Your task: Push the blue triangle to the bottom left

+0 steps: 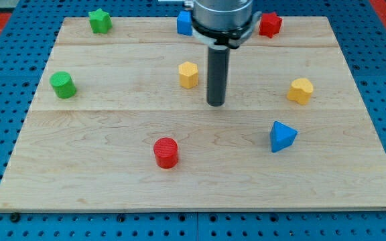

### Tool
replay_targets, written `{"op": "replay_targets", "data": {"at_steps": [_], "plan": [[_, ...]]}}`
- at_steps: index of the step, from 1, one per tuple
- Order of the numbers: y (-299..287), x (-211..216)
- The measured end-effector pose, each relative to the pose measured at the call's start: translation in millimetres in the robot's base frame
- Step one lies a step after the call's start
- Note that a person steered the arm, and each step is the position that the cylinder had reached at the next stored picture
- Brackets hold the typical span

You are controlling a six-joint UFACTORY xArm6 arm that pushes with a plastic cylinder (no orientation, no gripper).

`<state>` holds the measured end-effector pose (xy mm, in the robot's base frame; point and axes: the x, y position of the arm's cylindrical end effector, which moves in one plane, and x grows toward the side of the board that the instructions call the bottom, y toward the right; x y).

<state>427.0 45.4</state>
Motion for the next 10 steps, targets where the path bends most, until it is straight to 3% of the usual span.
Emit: {"op": "replay_targets", "data": {"at_steps": [1, 3, 4, 5, 7, 9, 10], "plan": [[35, 0], [106, 84], [132, 89], [133, 48], [214, 145], [106, 123], [24, 81]]}}
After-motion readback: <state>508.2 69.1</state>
